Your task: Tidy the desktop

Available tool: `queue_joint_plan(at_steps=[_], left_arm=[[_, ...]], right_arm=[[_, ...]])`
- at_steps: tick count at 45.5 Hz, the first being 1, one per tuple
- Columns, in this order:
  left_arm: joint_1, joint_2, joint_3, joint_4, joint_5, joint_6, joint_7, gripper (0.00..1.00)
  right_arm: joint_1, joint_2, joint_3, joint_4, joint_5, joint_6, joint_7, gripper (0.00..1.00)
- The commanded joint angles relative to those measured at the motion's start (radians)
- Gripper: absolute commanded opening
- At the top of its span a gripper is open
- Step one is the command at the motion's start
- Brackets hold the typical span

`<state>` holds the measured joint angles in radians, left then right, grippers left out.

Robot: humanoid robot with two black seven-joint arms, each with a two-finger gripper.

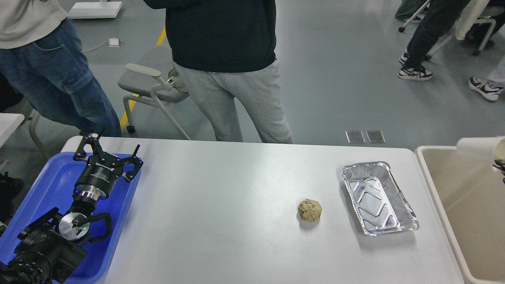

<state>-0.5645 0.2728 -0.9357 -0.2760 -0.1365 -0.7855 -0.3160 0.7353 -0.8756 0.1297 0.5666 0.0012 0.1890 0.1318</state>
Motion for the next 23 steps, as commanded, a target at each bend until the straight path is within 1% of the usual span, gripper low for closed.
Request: queue_joint_plan(at_steps=[1,4,9,16,23], left_arm=[[0.0,0.0,0.0,0.0,0.0,0.0,0.0,1.0],[0.0,0.0,0.0,0.0,0.0,0.0,0.0,1.0],[0.0,0.0,0.0,0.0,0.0,0.0,0.0,1.0],[0.0,0.0,0.0,0.0,0.0,0.0,0.0,1.0],[0.0,0.0,0.0,0.0,0.0,0.0,0.0,1.0]], right_arm=[[-0.134,0.266,0.034,-0.447,0.099,-0.02,-0.001,0.0],[-0.151,0.331,0.036,-0.537,0.097,-0.017,-0.001,0.0],[-0.174,0.4,0.036,-0.587,0.094,-0.037,-0.011,0.0],[-0.186,0.411,0.037,-0.585,0.097,-0.123,-0.012,0.0],[-0.186,0.412,0.036,-0.585,0.097,-0.135,-0.012,0.0]])
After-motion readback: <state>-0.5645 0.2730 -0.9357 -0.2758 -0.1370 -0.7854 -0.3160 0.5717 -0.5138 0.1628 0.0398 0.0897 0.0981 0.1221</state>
